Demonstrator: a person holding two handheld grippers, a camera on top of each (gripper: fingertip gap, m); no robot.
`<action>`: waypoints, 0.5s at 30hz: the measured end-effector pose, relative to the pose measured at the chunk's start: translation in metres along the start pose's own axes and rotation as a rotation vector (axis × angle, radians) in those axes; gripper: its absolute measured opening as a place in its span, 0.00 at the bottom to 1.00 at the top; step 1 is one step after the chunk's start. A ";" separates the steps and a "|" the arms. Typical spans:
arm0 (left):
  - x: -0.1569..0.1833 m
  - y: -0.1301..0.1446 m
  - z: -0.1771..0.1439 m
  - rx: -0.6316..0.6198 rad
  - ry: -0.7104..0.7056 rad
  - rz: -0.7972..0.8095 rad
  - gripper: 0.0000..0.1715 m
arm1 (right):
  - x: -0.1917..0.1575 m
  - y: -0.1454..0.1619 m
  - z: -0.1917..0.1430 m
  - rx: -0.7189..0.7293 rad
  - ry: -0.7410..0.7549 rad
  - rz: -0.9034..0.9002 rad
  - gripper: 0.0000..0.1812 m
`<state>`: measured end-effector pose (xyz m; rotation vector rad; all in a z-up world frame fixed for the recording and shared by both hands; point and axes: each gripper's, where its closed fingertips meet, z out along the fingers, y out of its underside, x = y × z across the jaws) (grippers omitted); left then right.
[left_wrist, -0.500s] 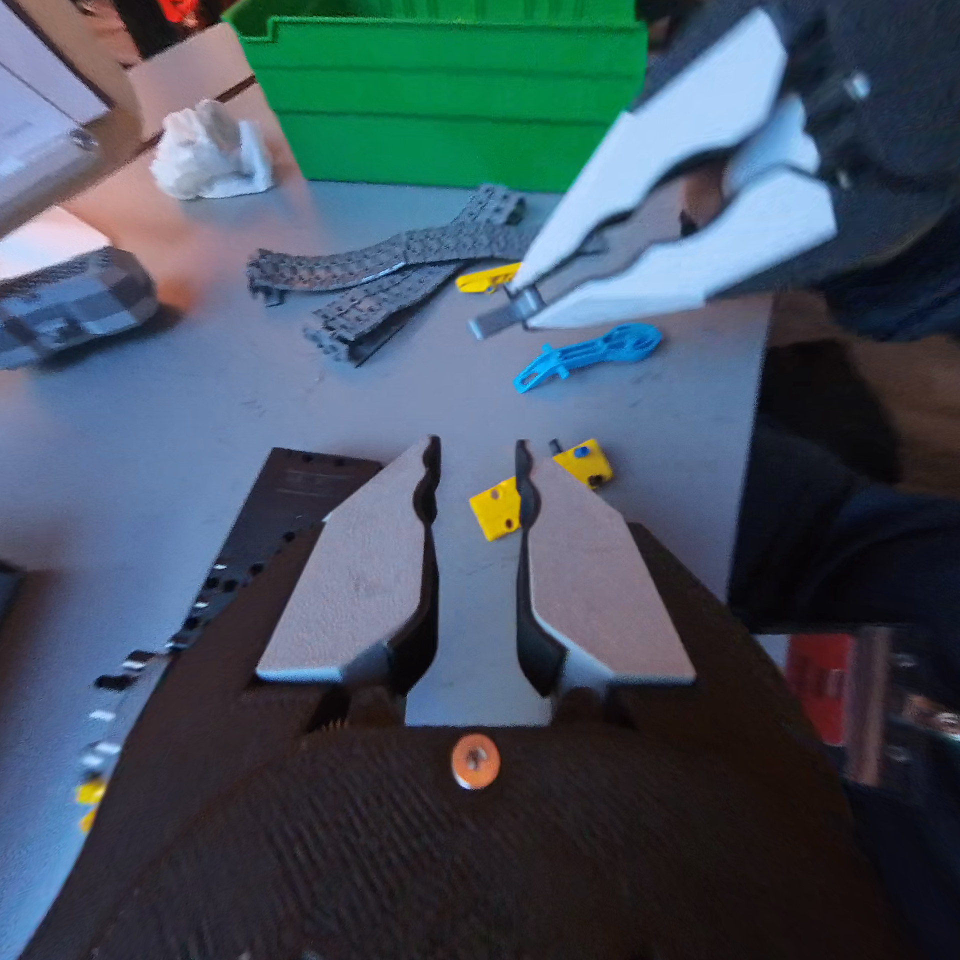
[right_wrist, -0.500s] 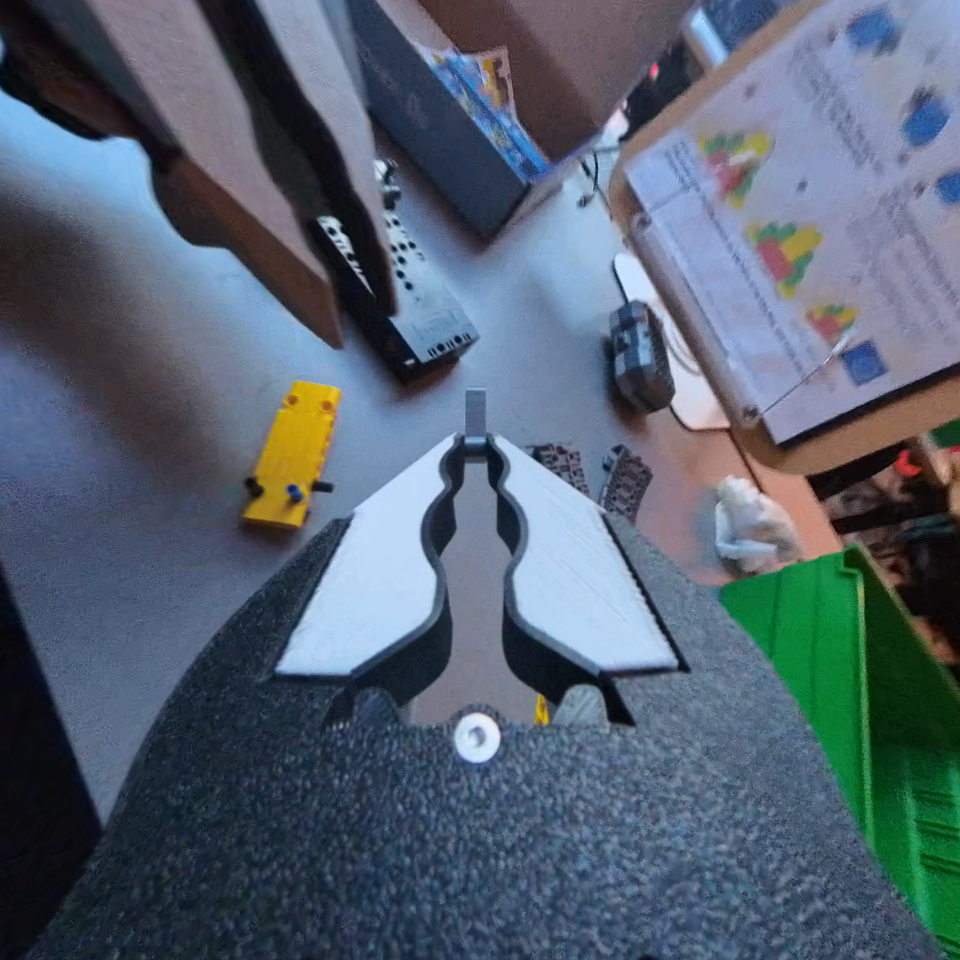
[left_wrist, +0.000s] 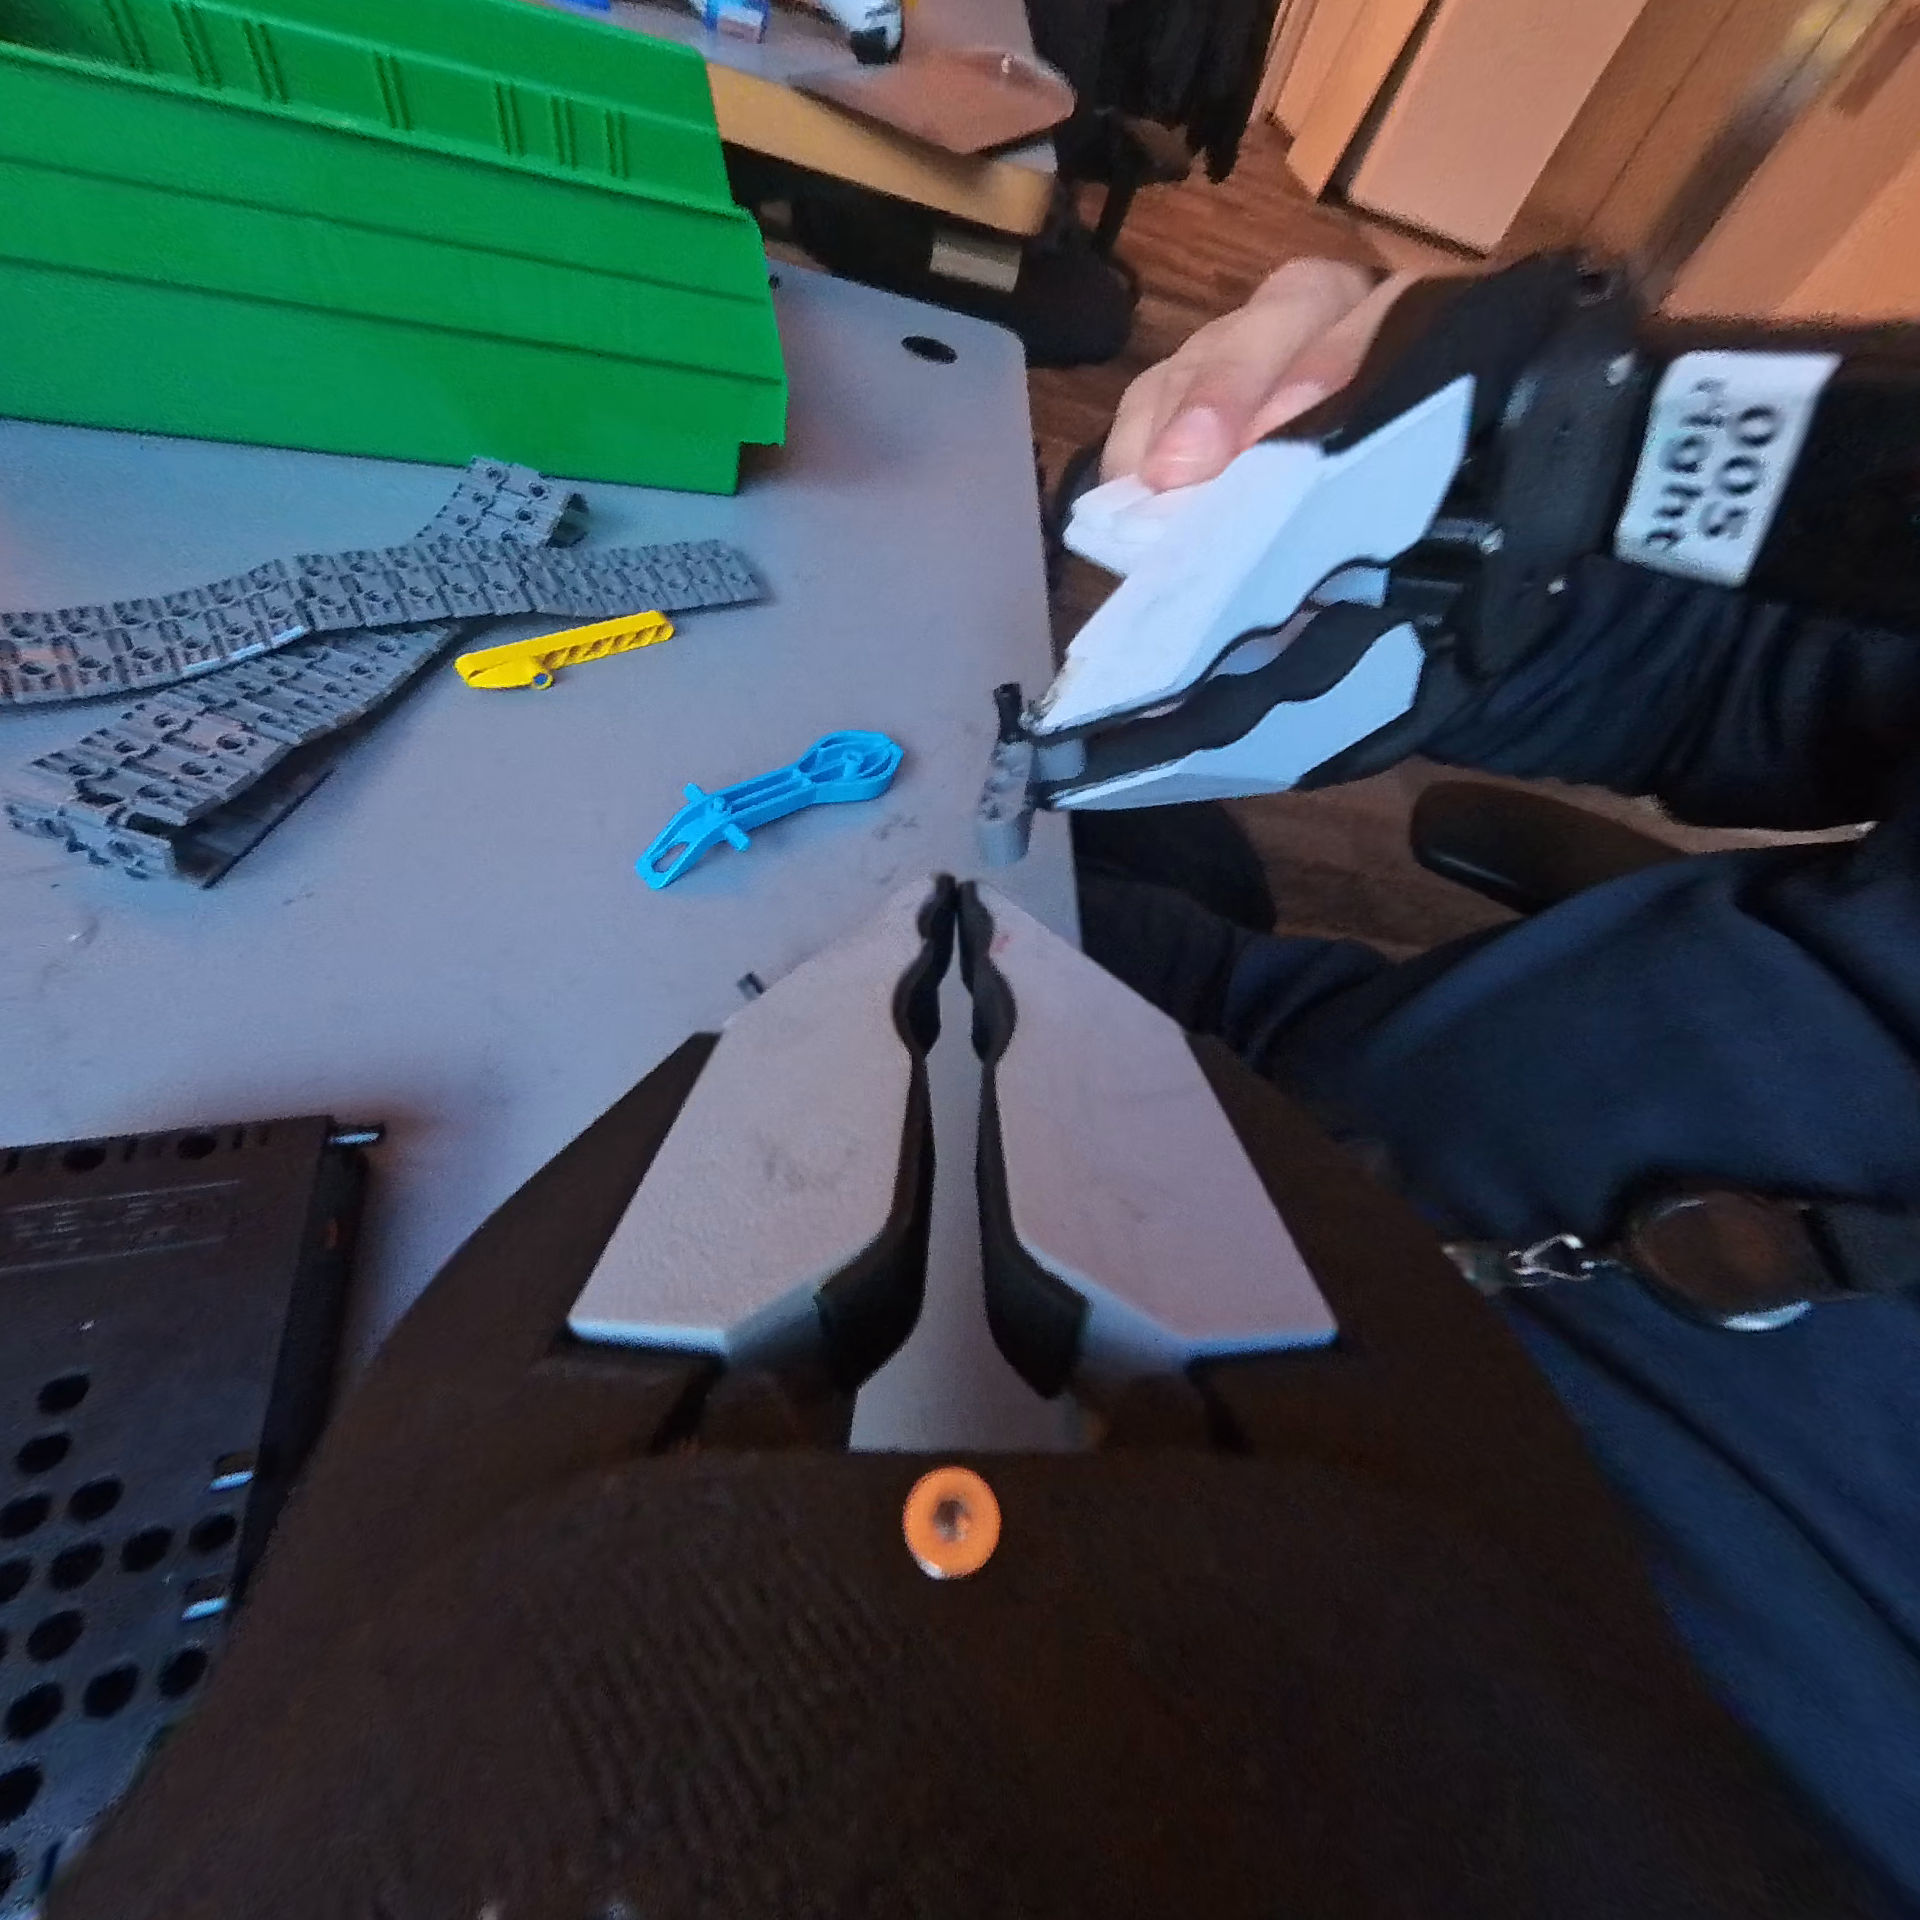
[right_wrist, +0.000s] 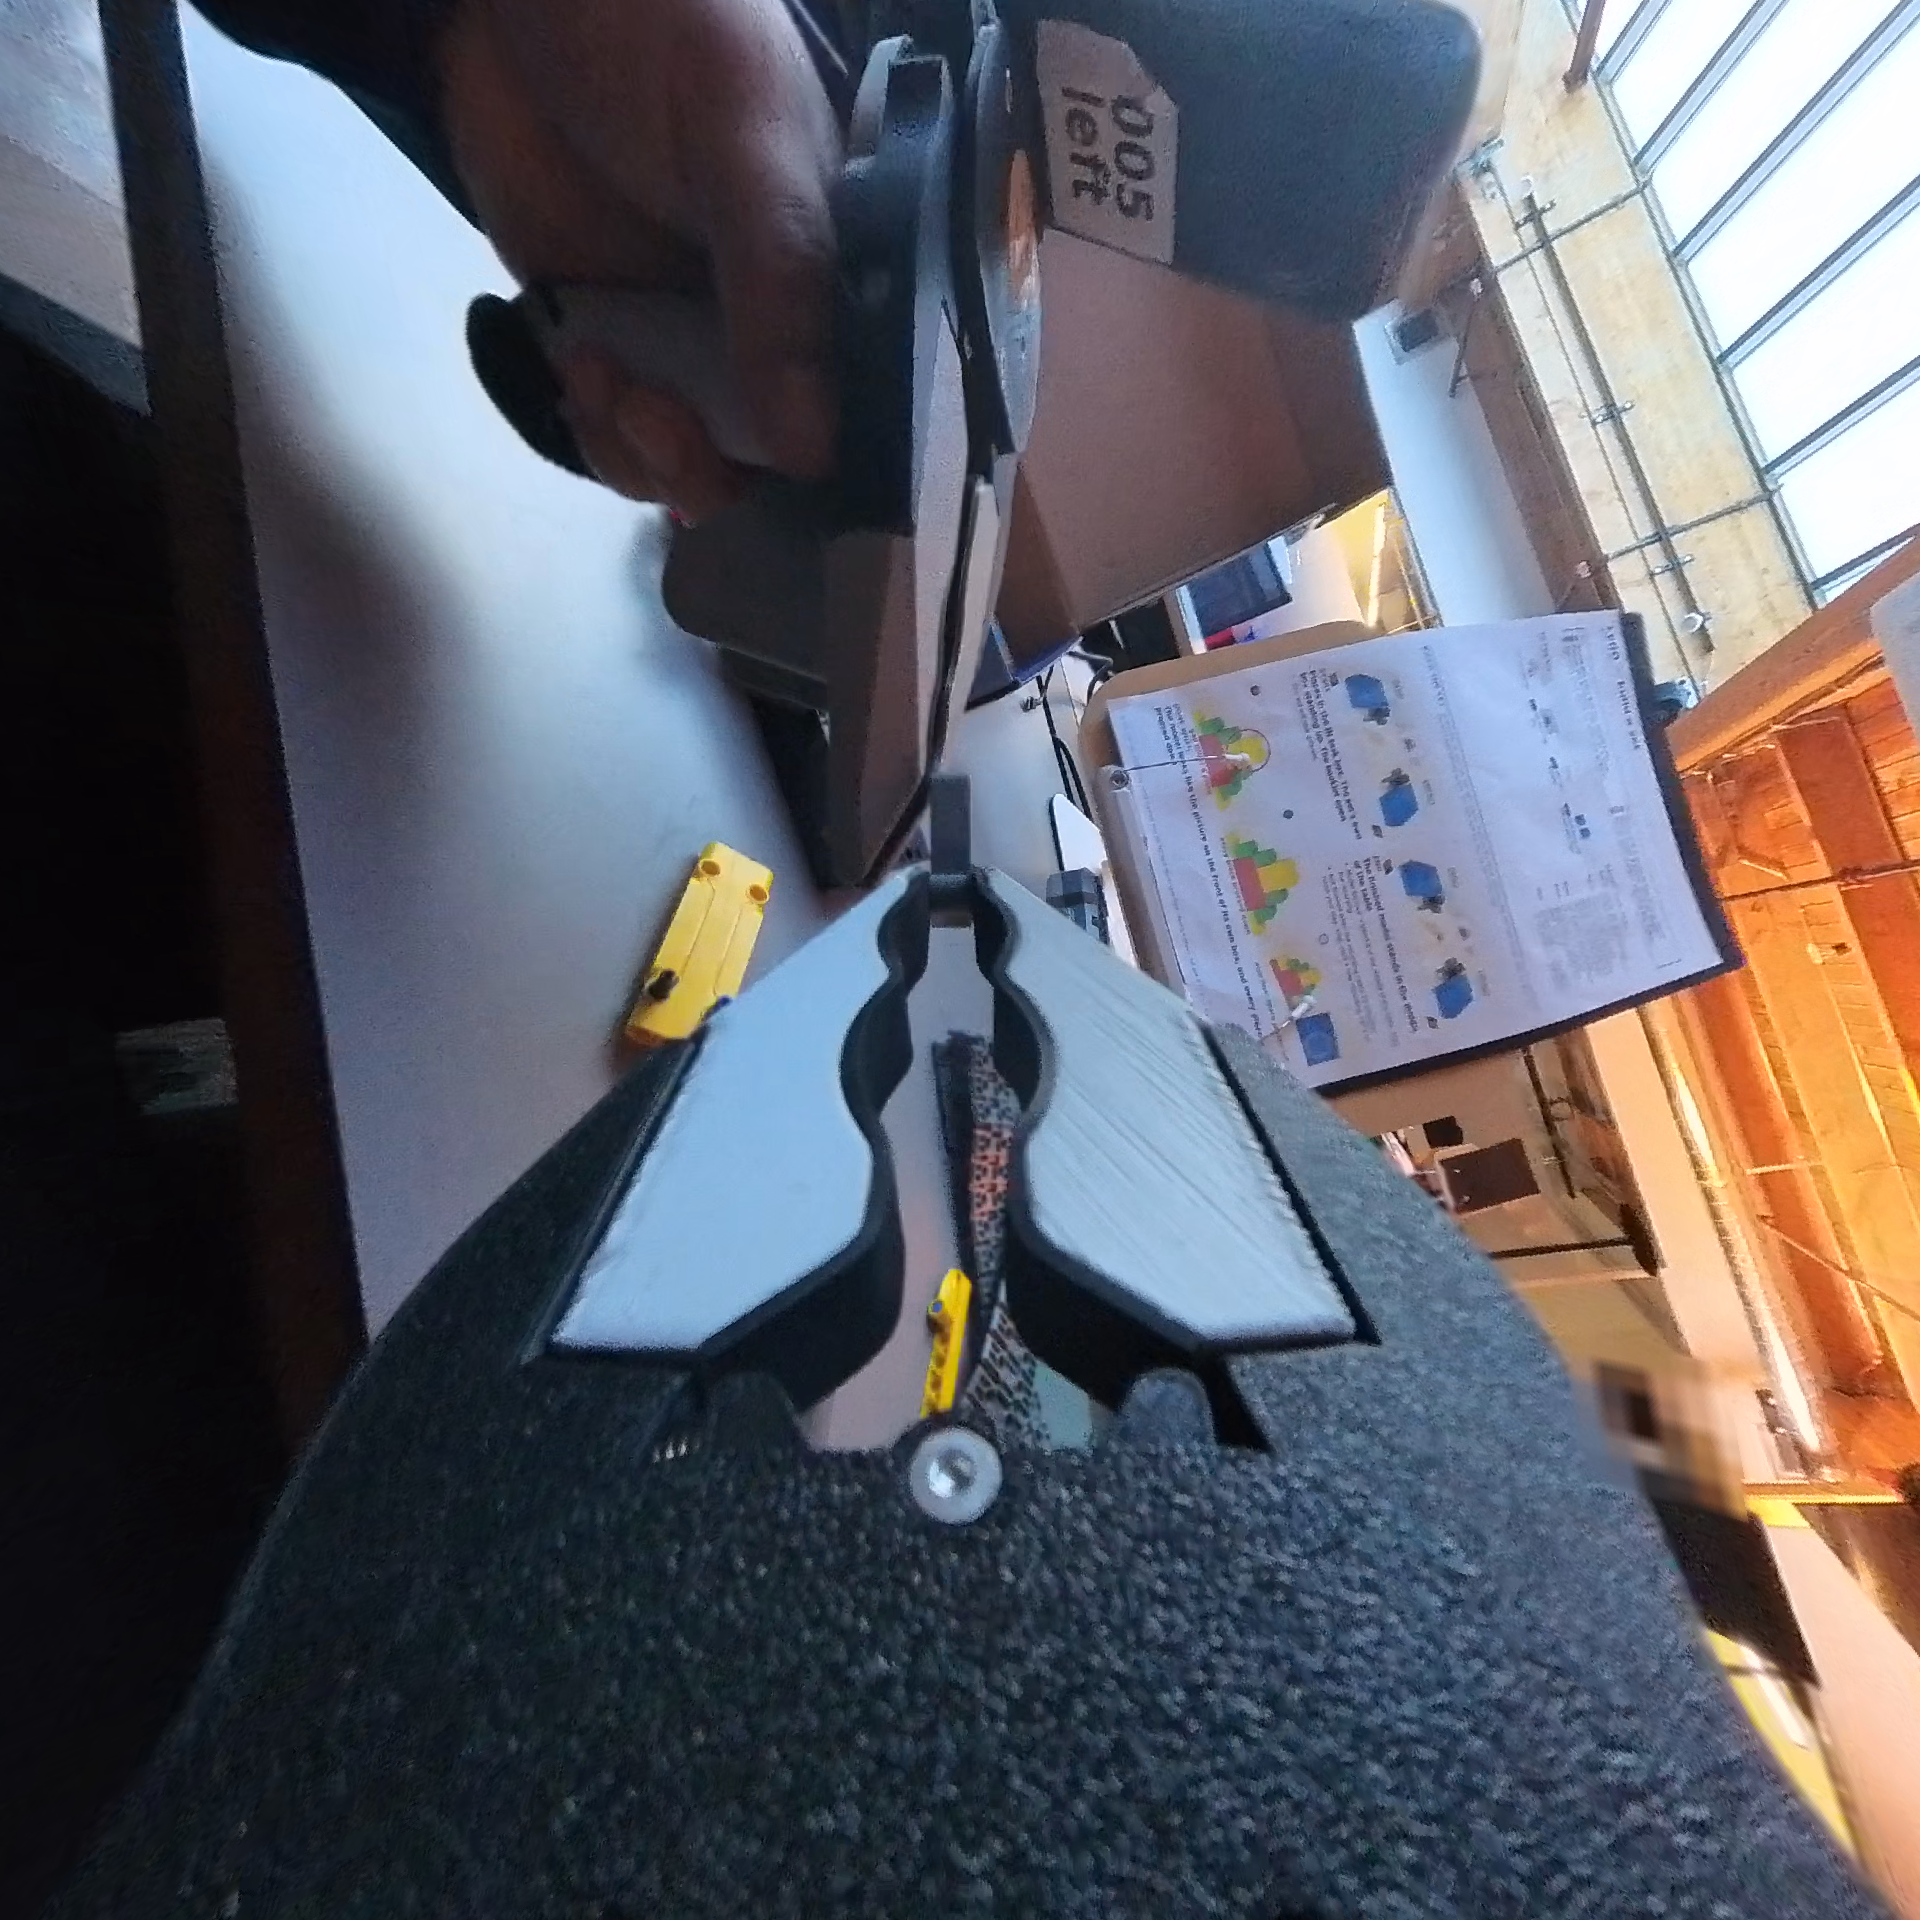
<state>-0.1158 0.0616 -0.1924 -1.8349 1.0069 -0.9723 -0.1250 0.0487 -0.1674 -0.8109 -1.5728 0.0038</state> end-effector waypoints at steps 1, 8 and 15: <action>-0.004 0.004 0.001 -0.027 -0.023 0.012 0.00 | -0.001 0.002 -0.001 -0.008 0.007 -0.020 0.02; 0.008 0.003 0.003 -0.015 0.074 -0.004 0.11 | -0.008 0.005 -0.001 -0.027 0.012 -0.088 0.02; 0.019 0.007 0.005 -0.006 0.135 0.030 0.03 | -0.016 0.000 -0.002 0.007 -0.027 -0.085 0.03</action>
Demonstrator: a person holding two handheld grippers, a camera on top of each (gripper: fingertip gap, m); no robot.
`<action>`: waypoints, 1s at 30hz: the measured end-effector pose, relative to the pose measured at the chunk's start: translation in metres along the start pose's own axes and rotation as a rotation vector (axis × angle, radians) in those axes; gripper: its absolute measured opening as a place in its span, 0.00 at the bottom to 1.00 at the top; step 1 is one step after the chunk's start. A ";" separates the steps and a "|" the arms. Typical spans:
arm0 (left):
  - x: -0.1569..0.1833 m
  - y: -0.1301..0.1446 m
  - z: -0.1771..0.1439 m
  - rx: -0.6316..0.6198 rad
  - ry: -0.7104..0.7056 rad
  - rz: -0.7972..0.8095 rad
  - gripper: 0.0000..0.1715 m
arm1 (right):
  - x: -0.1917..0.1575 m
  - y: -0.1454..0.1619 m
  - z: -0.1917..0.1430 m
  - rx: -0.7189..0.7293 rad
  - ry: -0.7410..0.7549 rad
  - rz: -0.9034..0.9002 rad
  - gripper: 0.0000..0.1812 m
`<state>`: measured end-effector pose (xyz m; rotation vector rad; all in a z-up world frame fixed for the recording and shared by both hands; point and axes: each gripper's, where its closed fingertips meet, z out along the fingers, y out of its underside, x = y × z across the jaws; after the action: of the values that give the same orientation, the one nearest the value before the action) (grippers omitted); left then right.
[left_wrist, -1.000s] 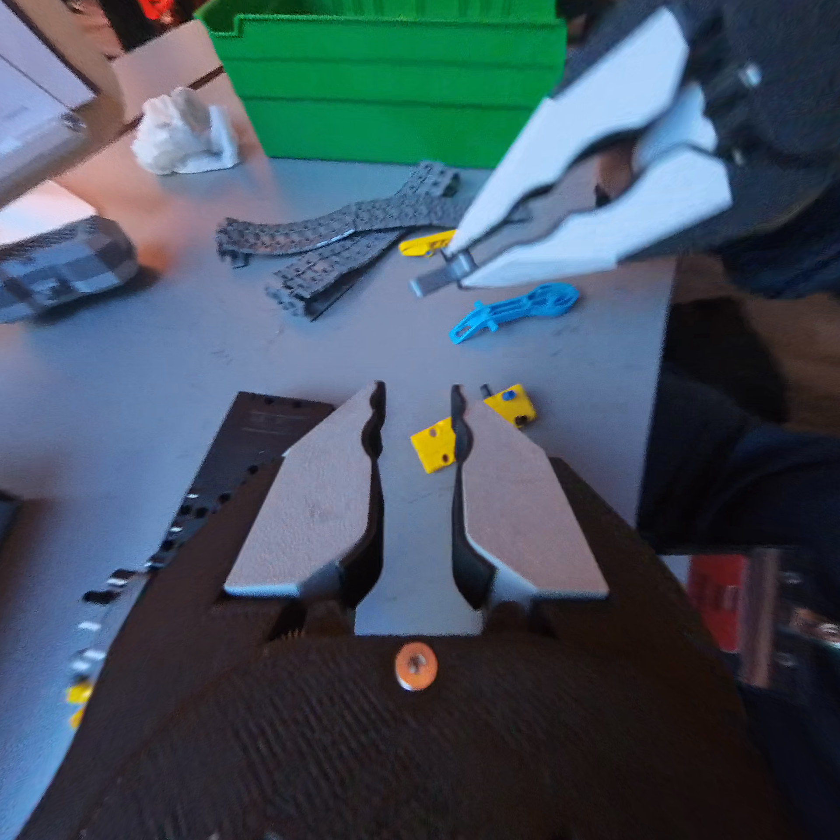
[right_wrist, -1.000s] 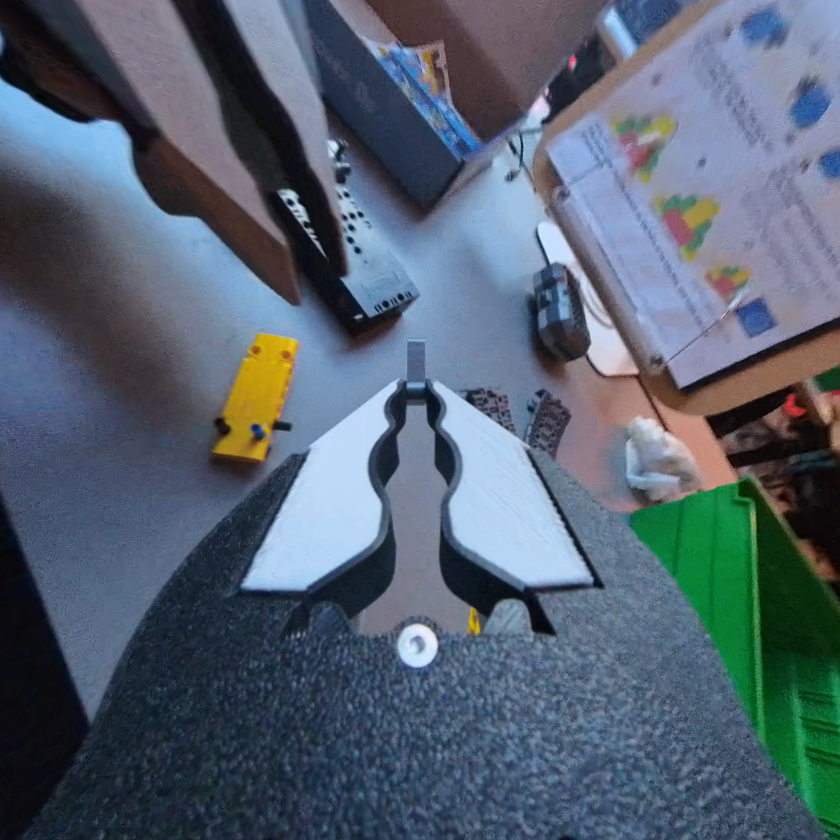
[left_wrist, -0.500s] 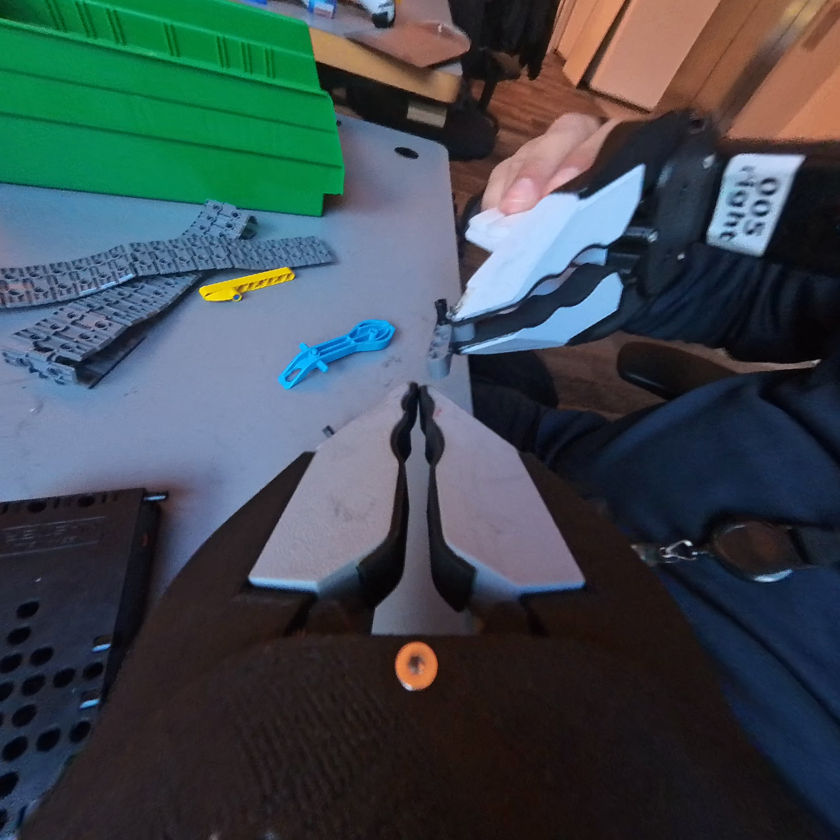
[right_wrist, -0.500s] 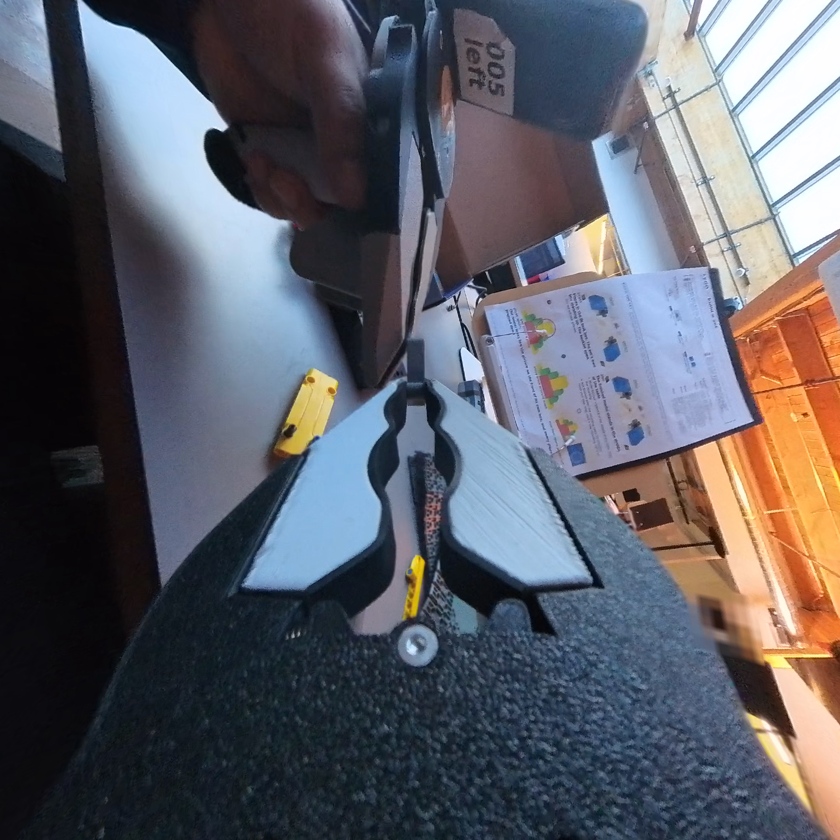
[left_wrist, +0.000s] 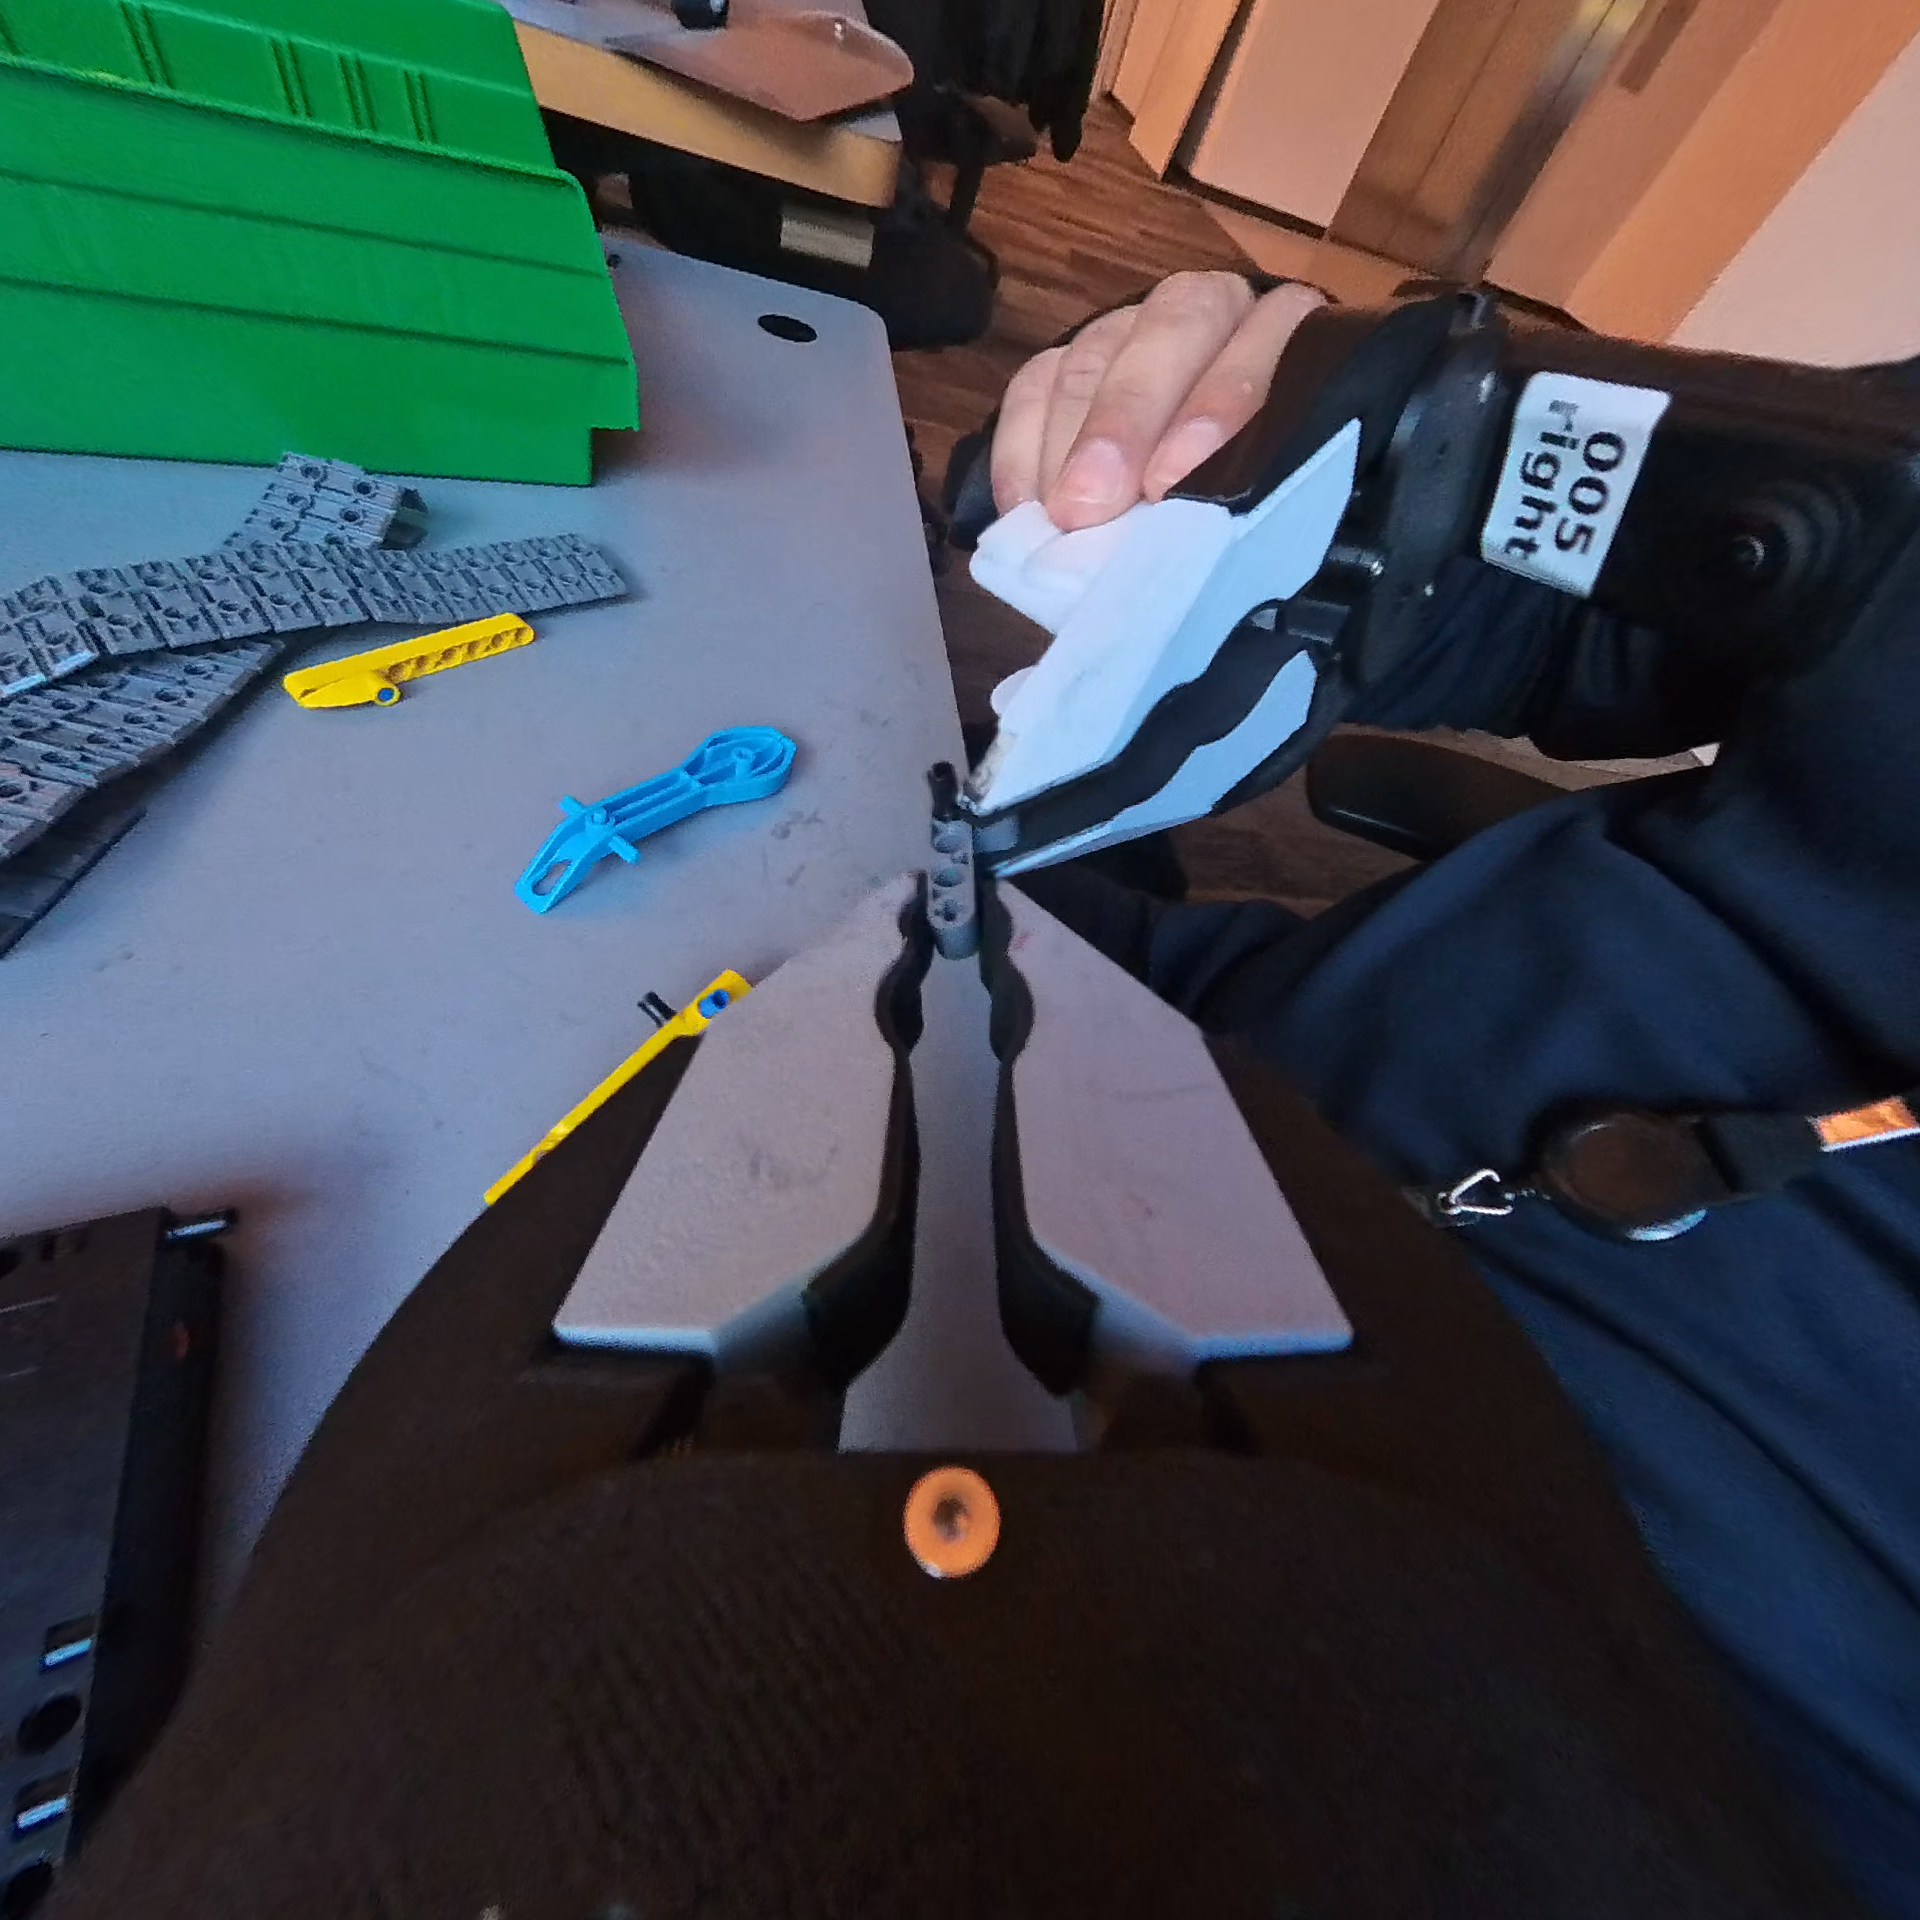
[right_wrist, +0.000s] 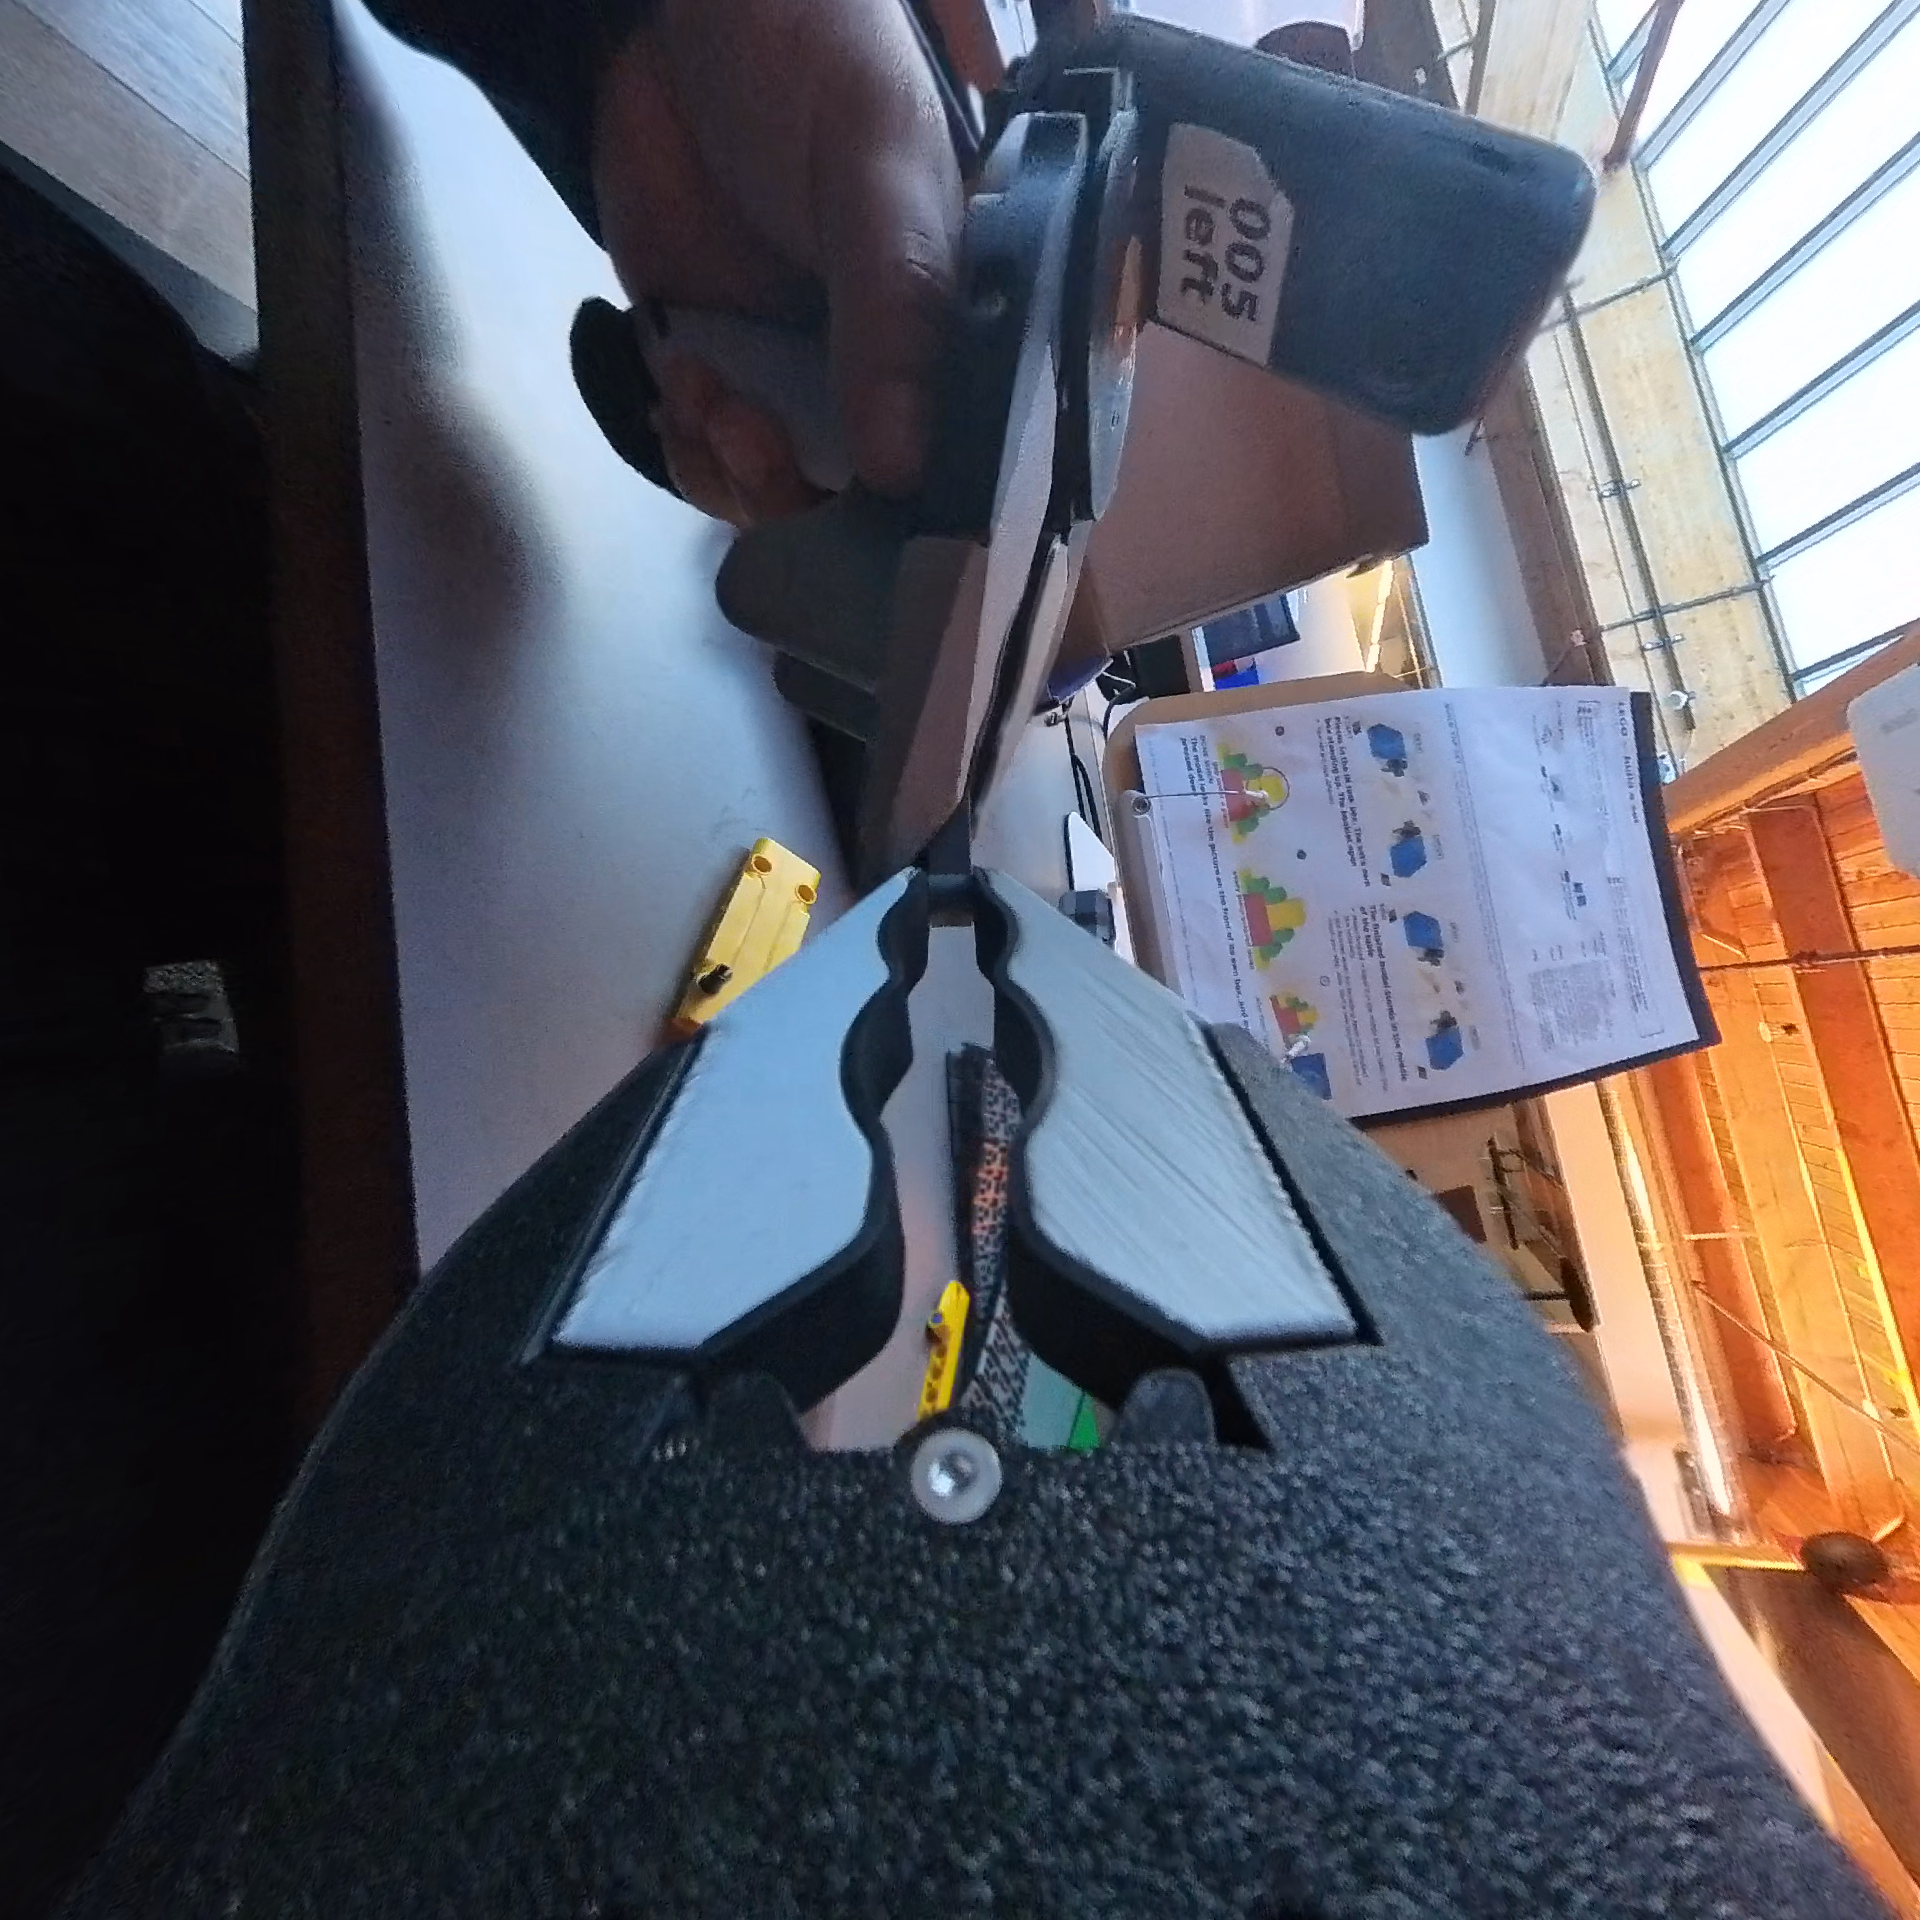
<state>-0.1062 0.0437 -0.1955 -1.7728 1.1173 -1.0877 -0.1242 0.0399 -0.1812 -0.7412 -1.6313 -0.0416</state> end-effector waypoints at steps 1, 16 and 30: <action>0.002 0.001 0.000 -0.004 0.010 -0.002 0.03 | -0.002 0.000 -0.001 0.008 -0.006 -0.004 0.02; -0.023 0.005 0.003 -0.027 -0.194 0.071 0.03 | -0.002 0.024 -0.005 -0.003 -0.034 0.195 0.04; -0.021 -0.009 0.003 0.050 -0.246 0.131 0.03 | 0.021 0.024 -0.001 0.271 -0.382 1.435 0.07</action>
<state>-0.1062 0.0661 -0.1942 -1.7154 1.0296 -0.7894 -0.1121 0.0681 -0.1713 -1.5917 -1.0658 1.3692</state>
